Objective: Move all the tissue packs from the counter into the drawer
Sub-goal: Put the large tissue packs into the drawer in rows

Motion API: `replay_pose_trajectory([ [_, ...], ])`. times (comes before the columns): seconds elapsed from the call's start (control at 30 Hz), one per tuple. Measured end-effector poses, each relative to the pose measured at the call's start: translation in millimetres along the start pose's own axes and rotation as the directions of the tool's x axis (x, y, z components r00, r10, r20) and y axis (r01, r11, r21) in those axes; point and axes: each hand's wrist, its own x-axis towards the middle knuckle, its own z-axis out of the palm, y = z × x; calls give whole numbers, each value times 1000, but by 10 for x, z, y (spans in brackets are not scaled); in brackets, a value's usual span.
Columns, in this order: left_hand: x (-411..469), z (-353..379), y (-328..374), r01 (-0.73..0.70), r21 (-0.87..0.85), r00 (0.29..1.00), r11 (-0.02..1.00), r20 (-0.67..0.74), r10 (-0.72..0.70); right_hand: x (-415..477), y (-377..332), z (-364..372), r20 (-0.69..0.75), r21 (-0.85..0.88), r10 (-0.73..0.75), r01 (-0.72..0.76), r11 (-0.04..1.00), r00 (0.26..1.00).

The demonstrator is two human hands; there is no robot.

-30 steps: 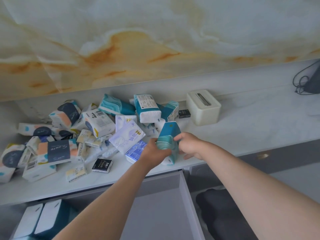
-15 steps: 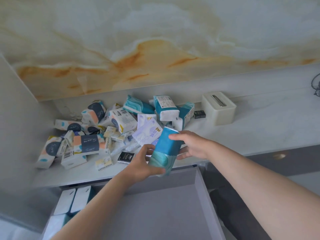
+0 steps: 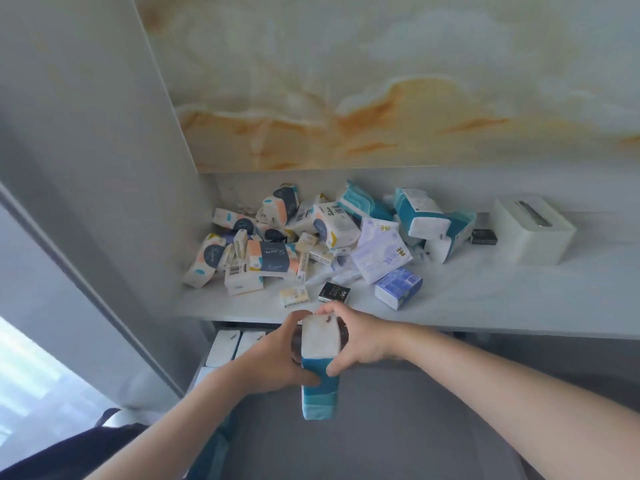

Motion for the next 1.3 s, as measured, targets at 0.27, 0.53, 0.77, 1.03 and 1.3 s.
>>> replay_pose_trajectory([
  [0.27,-344,-234,-972,179,265,964,947,143,-223,597,-176,1029,93,-230,134,-109,967,987],
  [0.53,-345,-382,-1715,290,475,950,831,-39,-309,1202,19,1750,-33,-82,201,-203,976,979],
  [0.77,-256,-324,-1920,277,483,961,831,-142,-237,1498,37,2080,-190,-56,188,-201,978,964],
  [1.03,-233,-155,-1940,278,648,960,709,-159,-231,1495,150,1923,0,-115,279,-277,954,960],
  [1.3,-117,-230,-1520,285,586,958,759,-201,-205,1308,9,1303,-7,-339,82,-80,937,997],
])
